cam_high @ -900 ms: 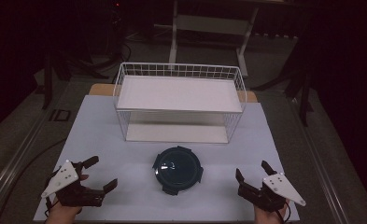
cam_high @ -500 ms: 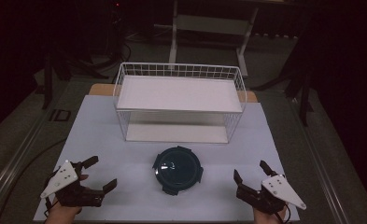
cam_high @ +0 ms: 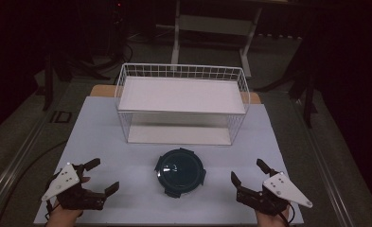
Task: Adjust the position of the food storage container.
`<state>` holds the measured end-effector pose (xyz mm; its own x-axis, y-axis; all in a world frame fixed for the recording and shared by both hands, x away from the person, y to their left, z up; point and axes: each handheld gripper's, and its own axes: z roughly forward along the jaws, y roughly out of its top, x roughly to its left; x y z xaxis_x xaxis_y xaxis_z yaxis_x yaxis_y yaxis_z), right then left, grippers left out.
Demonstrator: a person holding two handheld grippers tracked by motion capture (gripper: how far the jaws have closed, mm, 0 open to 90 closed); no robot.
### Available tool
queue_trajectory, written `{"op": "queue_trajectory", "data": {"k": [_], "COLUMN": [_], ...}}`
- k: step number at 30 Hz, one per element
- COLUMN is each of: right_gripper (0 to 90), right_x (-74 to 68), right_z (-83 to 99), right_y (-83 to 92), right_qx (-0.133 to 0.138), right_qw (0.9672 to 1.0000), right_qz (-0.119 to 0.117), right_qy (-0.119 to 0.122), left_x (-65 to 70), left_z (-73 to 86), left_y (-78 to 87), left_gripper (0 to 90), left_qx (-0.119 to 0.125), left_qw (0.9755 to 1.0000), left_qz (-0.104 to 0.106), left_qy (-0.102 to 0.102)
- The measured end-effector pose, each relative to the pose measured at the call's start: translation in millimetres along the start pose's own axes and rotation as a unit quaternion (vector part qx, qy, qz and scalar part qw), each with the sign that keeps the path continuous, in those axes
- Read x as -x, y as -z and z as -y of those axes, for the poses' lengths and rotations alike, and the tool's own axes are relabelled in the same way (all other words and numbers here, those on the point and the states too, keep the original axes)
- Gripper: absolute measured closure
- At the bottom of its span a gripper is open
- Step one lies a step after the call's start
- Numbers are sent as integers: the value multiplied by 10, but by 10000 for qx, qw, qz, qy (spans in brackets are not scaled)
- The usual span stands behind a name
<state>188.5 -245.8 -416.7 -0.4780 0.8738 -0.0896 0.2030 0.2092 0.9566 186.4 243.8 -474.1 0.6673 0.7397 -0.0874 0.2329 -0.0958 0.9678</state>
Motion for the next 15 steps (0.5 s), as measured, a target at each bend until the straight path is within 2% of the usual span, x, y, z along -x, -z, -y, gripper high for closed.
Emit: {"op": "queue_trajectory", "data": {"k": [3,5,7,8,11,15], "right_gripper": [121,121,122,122,127,159], "right_x": [-18,-10,-20,-20,-41,-107], "right_z": [-77,-121,-141,-141,-142,-118], "right_y": [-37,-84,-128,-128,-246,-343], "right_qx": [30,-22,-79,-79,-232,-402], "right_qw": [9999,9984,9974,9974,9928,9894], "right_qz": [-159,-557,-718,-718,-1171,-1391], "right_qy": [48,-5,-49,-49,-126,-74], "left_x": [1,-1,-1,-1,-1,1], "left_z": [-2,-2,0,0,0,0], "left_y": [2,1,-1,-1,-3,-2], "left_gripper": [0,0,0,0,0,0], "left_qx": [9,2,-4,-4,-11,-13], "left_qw": [10000,10000,10000,10000,10000,10000], "left_qz": [-6,10,17,17,26,37], "left_qy": [9,13,10,10,16,8]}}
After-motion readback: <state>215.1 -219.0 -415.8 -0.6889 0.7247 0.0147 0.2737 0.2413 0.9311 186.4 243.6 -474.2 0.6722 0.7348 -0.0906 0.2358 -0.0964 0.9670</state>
